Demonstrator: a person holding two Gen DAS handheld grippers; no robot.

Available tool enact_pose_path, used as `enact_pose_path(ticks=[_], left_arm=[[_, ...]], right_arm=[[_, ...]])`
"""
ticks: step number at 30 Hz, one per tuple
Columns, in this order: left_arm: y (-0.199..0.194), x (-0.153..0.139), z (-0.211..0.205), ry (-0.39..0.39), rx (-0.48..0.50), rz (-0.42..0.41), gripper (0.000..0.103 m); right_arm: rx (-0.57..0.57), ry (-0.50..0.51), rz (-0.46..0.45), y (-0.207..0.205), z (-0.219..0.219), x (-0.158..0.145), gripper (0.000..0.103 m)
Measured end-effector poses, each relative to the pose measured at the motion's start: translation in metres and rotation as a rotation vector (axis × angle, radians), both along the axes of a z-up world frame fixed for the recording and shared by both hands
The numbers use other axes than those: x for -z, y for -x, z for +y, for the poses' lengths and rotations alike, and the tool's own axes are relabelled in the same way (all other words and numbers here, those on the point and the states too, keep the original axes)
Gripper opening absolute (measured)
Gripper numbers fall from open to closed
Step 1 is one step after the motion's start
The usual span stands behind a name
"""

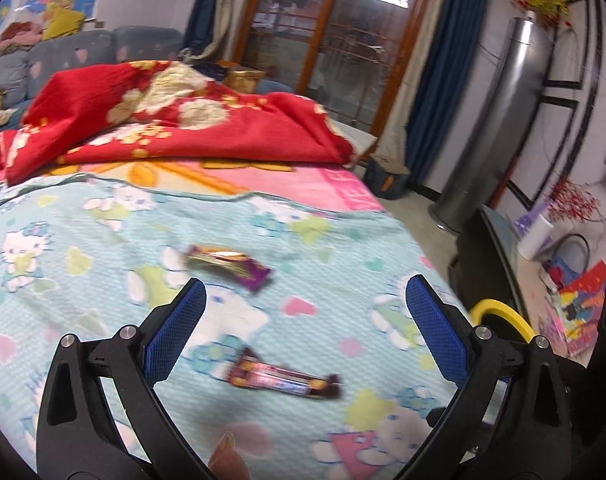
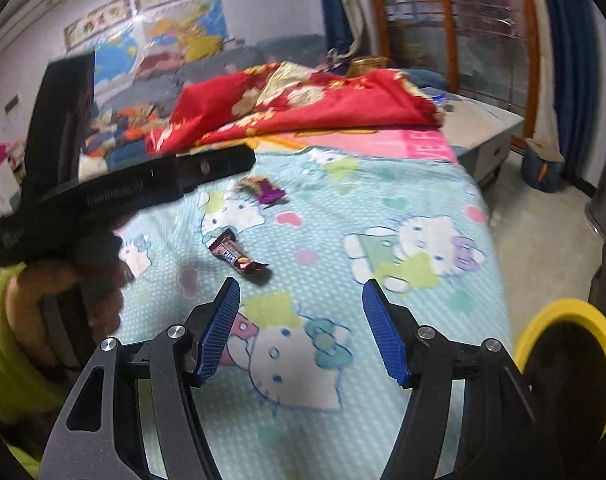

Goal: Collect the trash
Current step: 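Move both open tools back toward the remaining candy wrappers on the bed, then grasp the brown chocolate bar with the right gripper while the left grasps the purple wrapper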

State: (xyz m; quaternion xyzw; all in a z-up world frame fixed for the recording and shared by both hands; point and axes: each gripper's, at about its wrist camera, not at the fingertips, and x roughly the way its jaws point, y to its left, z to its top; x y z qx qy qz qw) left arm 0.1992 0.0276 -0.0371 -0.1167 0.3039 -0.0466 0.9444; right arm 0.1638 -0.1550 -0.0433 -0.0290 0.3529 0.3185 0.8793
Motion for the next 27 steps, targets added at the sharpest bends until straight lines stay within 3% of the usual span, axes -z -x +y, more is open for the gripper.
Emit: enact_pose_path(ticks=[5, 11, 15, 16, 17, 19, 20, 23, 27], left_arm=[[-0.01, 0.006, 0.032, 0.029, -0.057, 0.036, 0.092], [-0.025, 0.026, 0.062, 0.126, -0.089, 0.119, 0.092], [-0.035, 0.042, 0.069, 0.198, -0.098, 0.171, 0.084], [-0.038, 0.046, 0.07, 0.221, -0.1, 0.184, 0.084], [-0.04, 0.049, 0.071, 0.236, -0.103, 0.195, 0.082], [-0.046, 0.056, 0.071, 0.261, -0.111, 0.212, 0.079], [-0.051, 0.059, 0.071, 0.277, -0.109, 0.224, 0.075], [-0.06, 0.063, 0.067, 0.306, -0.11, 0.234, 0.071], [-0.072, 0.065, 0.065, 0.322, -0.114, 0.231, 0.064]], right_arm=[[-0.066, 0.051, 0.013, -0.011, 0.034, 0.009, 0.061], [-0.146, 0.108, 0.032, -0.026, 0.071, 0.022, 0.061], [-0.175, 0.156, 0.043, -0.032, 0.092, 0.034, 0.061], [-0.182, 0.161, 0.051, -0.034, 0.095, 0.037, 0.058], [-0.192, 0.169, 0.064, -0.035, 0.099, 0.04, 0.046], [-0.199, 0.183, 0.072, -0.036, 0.102, 0.044, 0.039], [-0.196, 0.178, 0.072, -0.036, 0.101, 0.044, 0.03], [-0.188, 0.156, 0.081, -0.034, 0.094, 0.043, 0.021], [-0.16, 0.127, 0.095, -0.025, 0.078, 0.041, 0.017]])
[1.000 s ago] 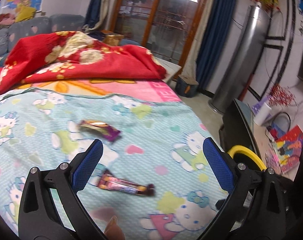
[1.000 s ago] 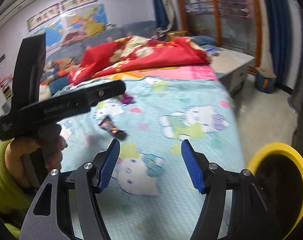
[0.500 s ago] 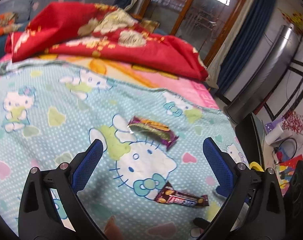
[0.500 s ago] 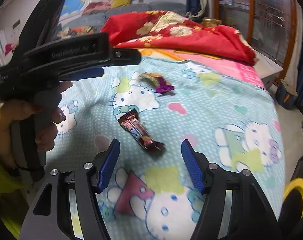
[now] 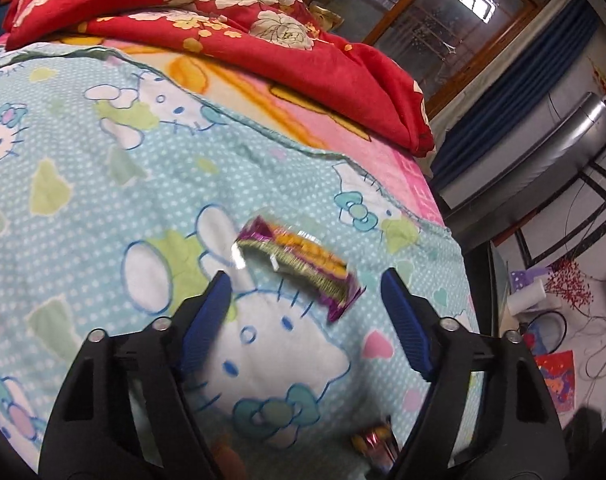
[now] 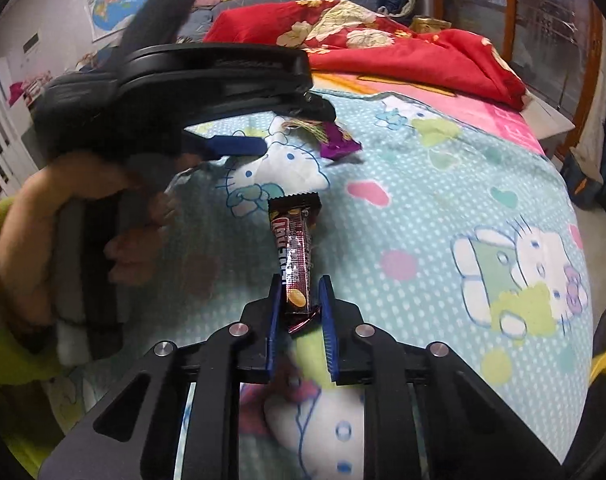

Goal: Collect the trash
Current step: 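Grasp the brown chocolate bar with the right gripper while the left grasps the purple wrapper, then carry the chocolate bar and purple wrapper over the bin with both grippers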

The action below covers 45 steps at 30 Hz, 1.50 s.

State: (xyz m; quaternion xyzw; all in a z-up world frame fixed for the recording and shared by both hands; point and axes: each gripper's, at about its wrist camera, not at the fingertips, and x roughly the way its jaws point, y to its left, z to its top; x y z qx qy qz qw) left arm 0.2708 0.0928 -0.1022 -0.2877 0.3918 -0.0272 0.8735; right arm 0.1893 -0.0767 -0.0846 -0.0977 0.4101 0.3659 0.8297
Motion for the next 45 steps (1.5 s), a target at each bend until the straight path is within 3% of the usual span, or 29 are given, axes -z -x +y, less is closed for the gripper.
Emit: enact_pose_path(ticks=[4, 8, 11, 27, 45], left_arm=[[-0.012, 0.002, -0.002, -0.001, -0.024, 0.011, 0.053], [-0.018, 0.003, -0.007, -0.018, -0.029, 0.016, 0.024], [-0.015, -0.002, -0.017, -0.036, 0.0, 0.0, 0.02], [0.019, -0.043, -0.109, -0.148, 0.254, -0.149, 0.018], [0.053, -0.066, -0.182, -0.167, 0.436, -0.232, 0.017]], right_arm=[[0.058, -0.036, 0.014, 0.01, -0.022, -0.002, 0.017], [0.123, -0.084, 0.018, 0.019, -0.046, -0.007, 0.017], [0.155, -0.108, 0.008, 0.024, -0.062, -0.014, 0.017], [0.37, -0.191, -0.068, 0.024, -0.15, -0.045, 0.017], [0.513, -0.198, -0.102, 0.025, -0.208, -0.051, 0.017]])
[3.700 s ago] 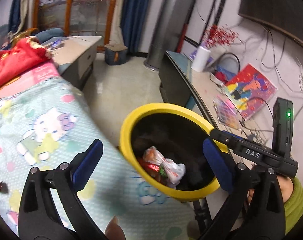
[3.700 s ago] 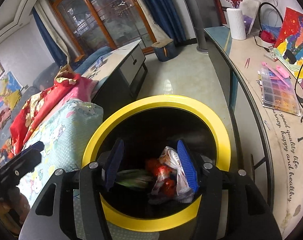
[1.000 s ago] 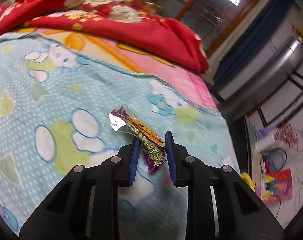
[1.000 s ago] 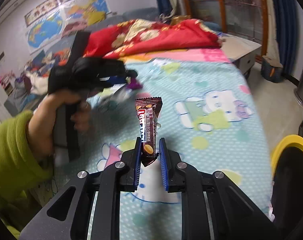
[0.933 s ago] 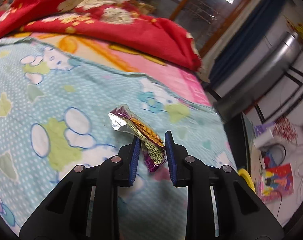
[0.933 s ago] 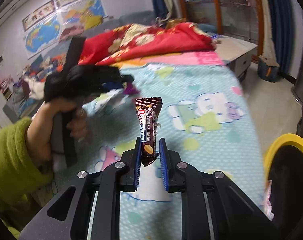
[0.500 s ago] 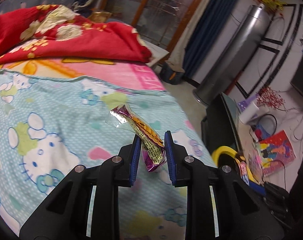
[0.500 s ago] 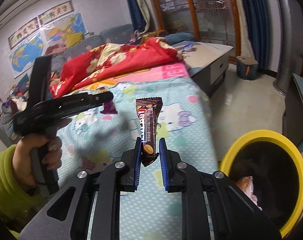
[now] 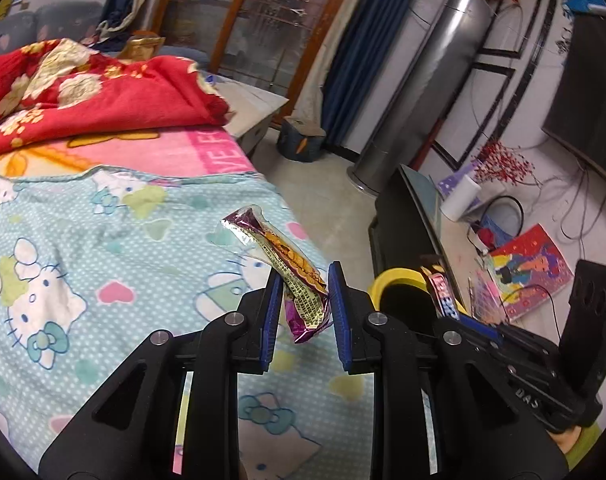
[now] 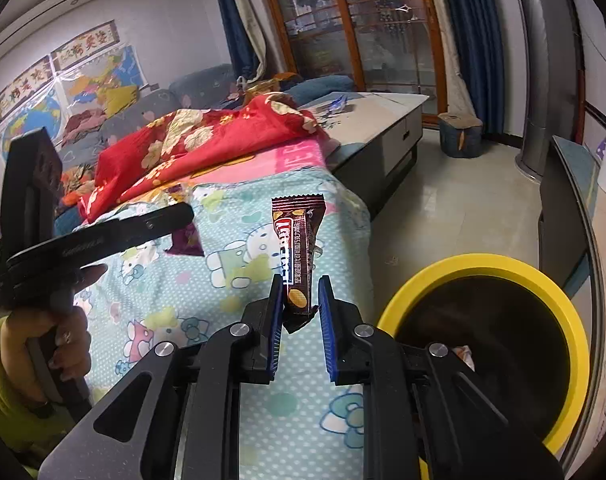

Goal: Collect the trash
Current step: 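Carry the chocolate bar and purple wrapper over the bin with both grippers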

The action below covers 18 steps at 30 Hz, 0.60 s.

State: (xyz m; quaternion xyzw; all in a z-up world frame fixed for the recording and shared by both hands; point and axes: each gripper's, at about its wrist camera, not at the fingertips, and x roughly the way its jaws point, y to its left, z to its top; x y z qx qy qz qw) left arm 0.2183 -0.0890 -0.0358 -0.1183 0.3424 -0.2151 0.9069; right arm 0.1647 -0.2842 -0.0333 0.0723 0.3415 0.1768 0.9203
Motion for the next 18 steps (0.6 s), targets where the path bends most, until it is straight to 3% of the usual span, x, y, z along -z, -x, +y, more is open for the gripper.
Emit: enact_pose_path(ticks=[18], left_arm=[[0.029, -0.011, -0.048, -0.033, 0.127, -0.045, 0.016]], right_arm=[[0.102, -0.011, -0.016, 0.016, -0.044, -0.004, 0.017]])
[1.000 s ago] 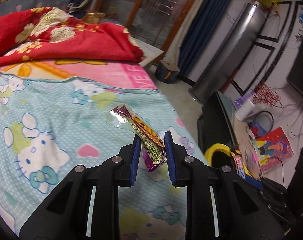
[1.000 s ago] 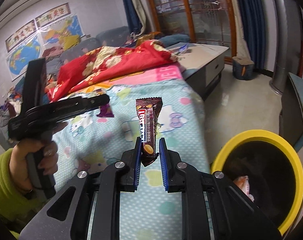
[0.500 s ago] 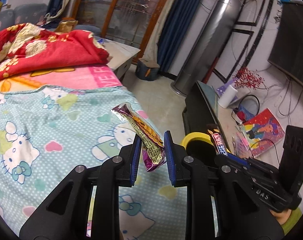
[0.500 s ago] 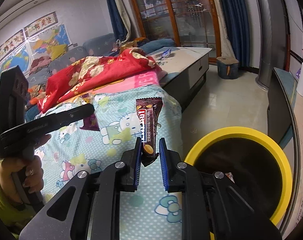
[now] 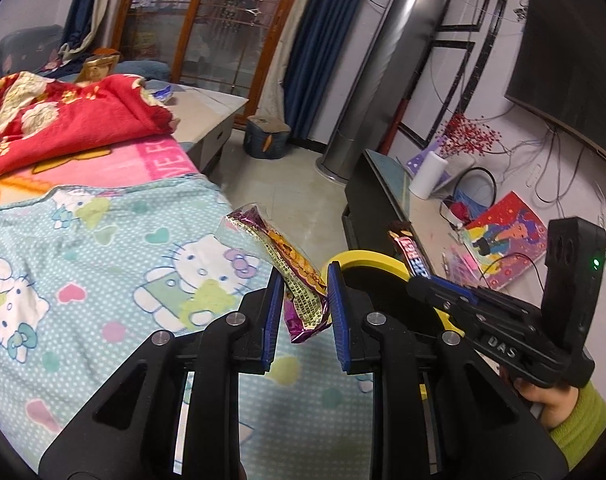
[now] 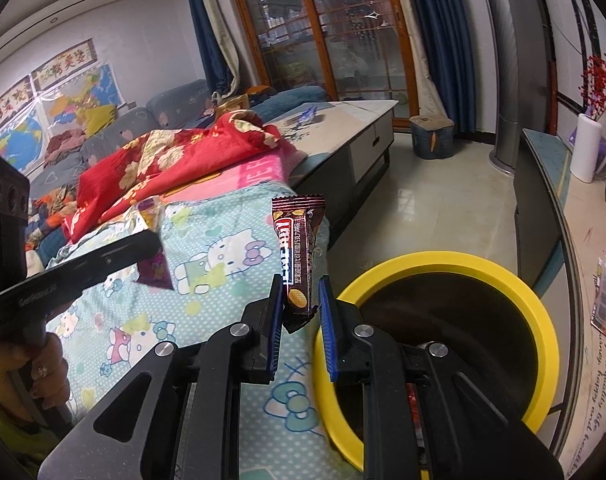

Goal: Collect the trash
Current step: 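Carry the chocolate bar and purple wrapper over the bin with both grippers, then open both grippers to drop the chocolate bar and wrapper into the bin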

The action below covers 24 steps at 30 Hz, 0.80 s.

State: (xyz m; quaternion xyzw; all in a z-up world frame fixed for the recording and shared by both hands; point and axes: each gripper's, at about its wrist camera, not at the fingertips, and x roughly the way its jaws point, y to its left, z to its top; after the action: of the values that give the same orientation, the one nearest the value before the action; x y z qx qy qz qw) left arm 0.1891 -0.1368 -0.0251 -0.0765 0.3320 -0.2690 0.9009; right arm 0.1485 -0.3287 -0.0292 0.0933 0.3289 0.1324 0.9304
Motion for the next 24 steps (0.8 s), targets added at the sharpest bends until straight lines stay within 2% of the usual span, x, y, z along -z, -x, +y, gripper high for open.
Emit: enact_pose_path(ticks=[10, 24], left_arm=[[0.019, 0.005, -0.038, -0.042, 0.094, -0.007, 0.016], [0.037, 0.019, -0.09, -0.121, 0.221, -0.012, 0.016]], right_arm=[[0.077, -0.009, -0.002, 0.005, -0.031, 0.002, 0.017], [0.196, -0.054, 0.045, 0.01, -0.083, 0.018, 0.017]])
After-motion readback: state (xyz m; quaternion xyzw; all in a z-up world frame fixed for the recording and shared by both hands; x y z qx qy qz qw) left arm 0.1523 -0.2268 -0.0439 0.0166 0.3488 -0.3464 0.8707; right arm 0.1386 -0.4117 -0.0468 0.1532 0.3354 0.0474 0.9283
